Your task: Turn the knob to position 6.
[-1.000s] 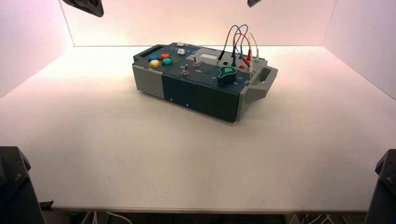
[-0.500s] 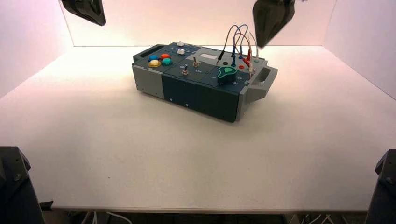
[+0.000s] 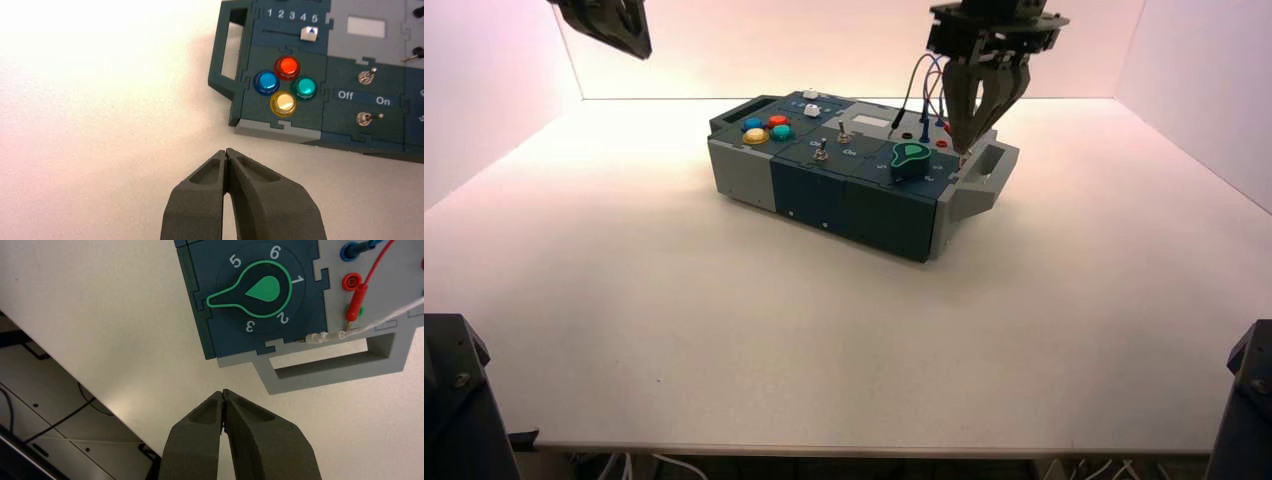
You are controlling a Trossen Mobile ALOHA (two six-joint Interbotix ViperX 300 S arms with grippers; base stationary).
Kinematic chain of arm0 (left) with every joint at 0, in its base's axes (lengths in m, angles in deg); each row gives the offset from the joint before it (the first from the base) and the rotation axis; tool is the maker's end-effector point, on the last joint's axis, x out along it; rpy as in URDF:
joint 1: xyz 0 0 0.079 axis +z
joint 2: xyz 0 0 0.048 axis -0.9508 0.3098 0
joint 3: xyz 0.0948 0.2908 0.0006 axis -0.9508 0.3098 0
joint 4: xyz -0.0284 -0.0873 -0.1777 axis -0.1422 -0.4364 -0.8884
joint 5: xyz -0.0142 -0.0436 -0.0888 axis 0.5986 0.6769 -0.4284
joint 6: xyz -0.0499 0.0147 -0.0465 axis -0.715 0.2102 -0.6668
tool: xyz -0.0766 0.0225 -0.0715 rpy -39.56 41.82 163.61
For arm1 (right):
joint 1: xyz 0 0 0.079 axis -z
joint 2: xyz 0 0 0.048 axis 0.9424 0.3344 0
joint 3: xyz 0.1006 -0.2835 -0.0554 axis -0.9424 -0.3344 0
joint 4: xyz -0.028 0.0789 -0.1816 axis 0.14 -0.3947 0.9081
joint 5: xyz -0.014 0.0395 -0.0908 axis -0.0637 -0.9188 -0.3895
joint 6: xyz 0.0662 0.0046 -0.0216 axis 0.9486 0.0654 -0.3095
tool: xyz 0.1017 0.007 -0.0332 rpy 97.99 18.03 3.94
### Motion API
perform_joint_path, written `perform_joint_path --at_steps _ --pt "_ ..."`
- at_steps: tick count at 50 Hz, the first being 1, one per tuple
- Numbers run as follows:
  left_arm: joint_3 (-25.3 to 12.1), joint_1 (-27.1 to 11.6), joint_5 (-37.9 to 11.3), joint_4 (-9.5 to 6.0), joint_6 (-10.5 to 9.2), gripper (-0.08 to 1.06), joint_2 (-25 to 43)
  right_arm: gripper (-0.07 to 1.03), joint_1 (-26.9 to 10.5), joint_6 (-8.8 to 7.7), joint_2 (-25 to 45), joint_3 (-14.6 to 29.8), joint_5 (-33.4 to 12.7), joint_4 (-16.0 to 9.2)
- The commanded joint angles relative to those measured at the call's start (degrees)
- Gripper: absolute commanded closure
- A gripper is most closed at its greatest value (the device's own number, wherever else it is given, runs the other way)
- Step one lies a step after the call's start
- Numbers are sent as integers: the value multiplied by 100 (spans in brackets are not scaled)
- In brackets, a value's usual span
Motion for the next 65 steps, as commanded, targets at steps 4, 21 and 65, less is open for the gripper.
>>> perform_joint_path --at_steps 4,21,65 --pt "-211 -9 0 0 18 101 9 98 -18 -35 185 88 237 -18" --pt "-220 -18 -9 9 18 101 -18 98 -18 -9 519 343 290 -9" --pt "-237 -9 -26 -18 9 101 -62 98 -237 70 1380 1055 501 -18"
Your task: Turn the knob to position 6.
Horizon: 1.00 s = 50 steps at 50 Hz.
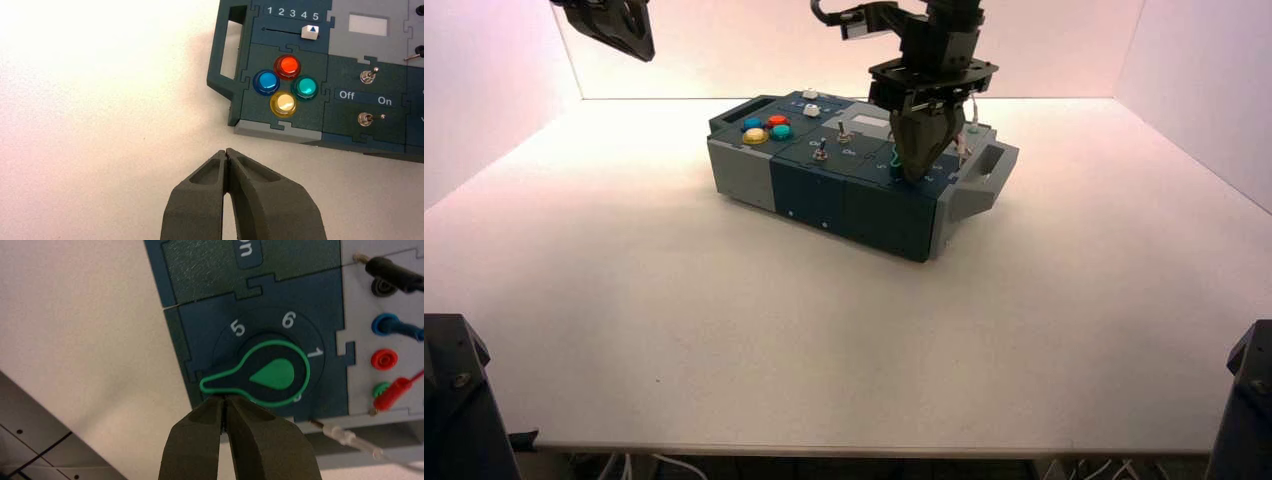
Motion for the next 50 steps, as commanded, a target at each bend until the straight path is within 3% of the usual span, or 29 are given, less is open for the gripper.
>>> perform_joint_path --at_steps 1,50 --pt "-167 -18 26 0 -9 101 -105 98 -35 9 -35 246 26 -9" --pt "-167 -18 26 -9 -9 101 -79 98 -53 -26 149 914 0 35"
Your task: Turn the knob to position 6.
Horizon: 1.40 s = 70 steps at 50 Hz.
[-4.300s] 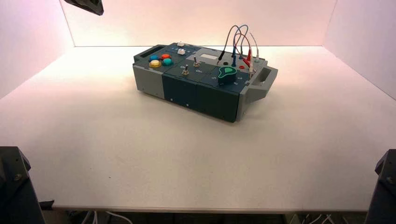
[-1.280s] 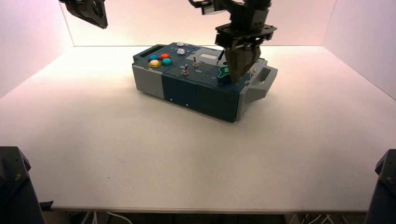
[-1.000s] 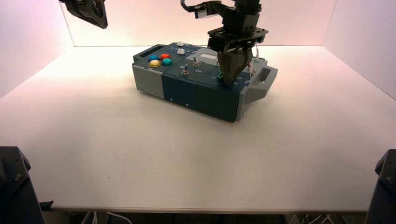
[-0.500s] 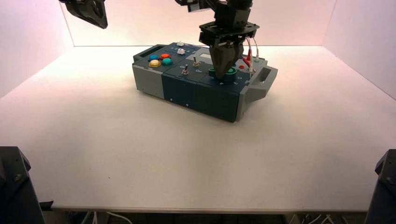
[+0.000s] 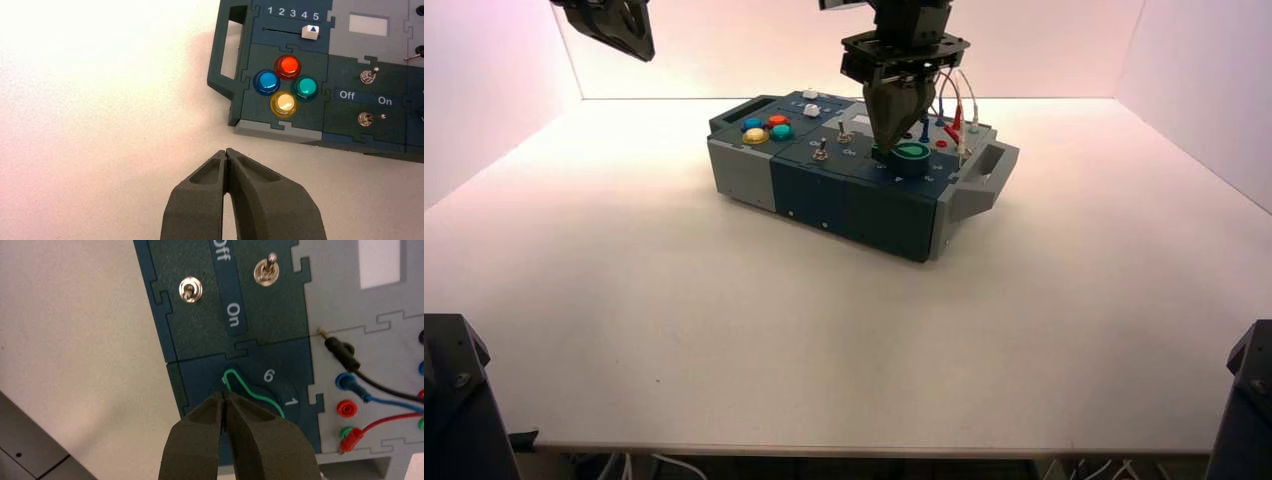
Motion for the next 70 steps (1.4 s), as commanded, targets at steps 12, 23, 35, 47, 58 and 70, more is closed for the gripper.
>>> perform_joint_path --at_steps 12,23,35,47,58,70 --pt "-167 -9 26 -9 -9 101 -88 98 -9 -18 -9 308 62 132" --pt "-167 -9 26 -18 -9 101 -88 98 -9 -18 9 343 53 237" --pt "-167 -9 26 -18 -9 101 -88 98 -9 -18 18 352 35 316" --pt "-167 -9 26 -18 -9 101 -97 98 -9 -18 44 369 9 466" --pt "-167 -9 26 -18 -9 101 -97 98 -9 -18 44 387 -18 571" --pt "-211 -158 -97 -18 97 101 -193 98 0 -18 53 396 -88 598"
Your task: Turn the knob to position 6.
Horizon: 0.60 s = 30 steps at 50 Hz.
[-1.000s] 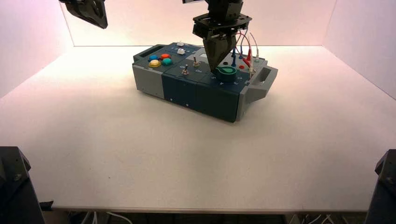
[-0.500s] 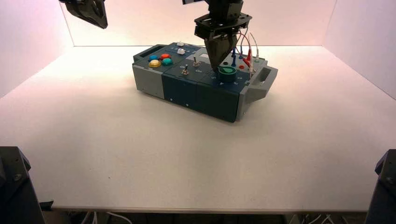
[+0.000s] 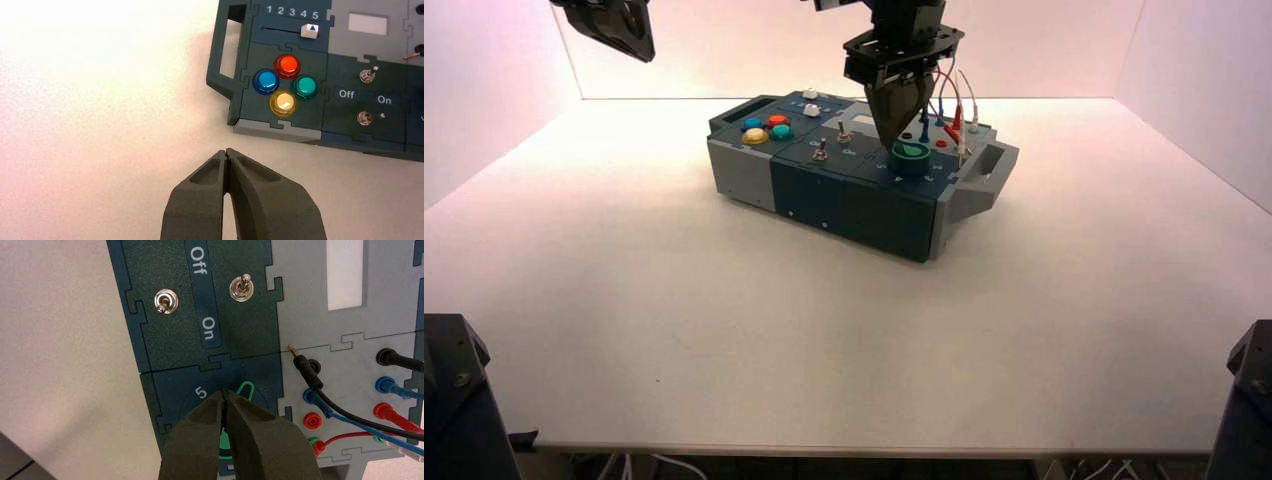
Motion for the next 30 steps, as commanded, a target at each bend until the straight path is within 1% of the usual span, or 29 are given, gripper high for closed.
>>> perform_joint_path --at_steps 1,4,8,9,10,14,17,18,19,21,22,23,24,25,26,27,30 --pt "-220 -176 -97 -9 123 101 -193 98 -9 -18 -97 158 -44 35" --pt "-246 -281 -167 -9 202 101 -220 98 -9 -18 -97 158 -70 53" --pt "-272 -519 -325 -9 475 101 -255 98 0 -18 -97 158 -114 70" --pt "-281 -536 -334 -9 492 101 -255 98 9 -18 -97 158 -114 62" --pt "-281 -624 -387 -9 562 101 -255 98 9 -18 -105 149 -141 70" --pt "-316 -712 -510 -44 659 101 -281 98 9 -18 -105 149 -176 62" --pt "-334 -738 -580 -62 694 101 -299 98 18 -18 -114 149 -185 70" --pt "-378 -747 -668 -97 756 101 -308 98 18 -18 -123 141 -193 79" --pt "-378 -747 -686 -105 765 101 -316 98 26 -9 -123 132 -193 79" --pt "-404 -747 -756 -167 844 101 -343 98 35 -18 -132 123 -202 88" --pt "-404 -747 -756 -167 844 101 -343 98 35 -18 -132 123 -202 88" --pt "-404 -756 -765 -202 888 101 -360 98 35 -18 -132 114 -202 88" --pt "-404 -747 -773 -281 984 101 -396 98 44 -18 -141 105 -220 105" --pt "-404 -756 -773 -316 1020 101 -422 98 44 -18 -141 105 -229 114" --pt "-404 -756 -773 -316 1020 101 -422 98 44 -18 -141 105 -229 114" --pt "-396 -765 -773 -387 1107 101 -466 98 53 -9 -149 97 -229 141" --pt "-378 -773 -782 -475 1195 101 -510 98 53 0 -149 79 -237 176"
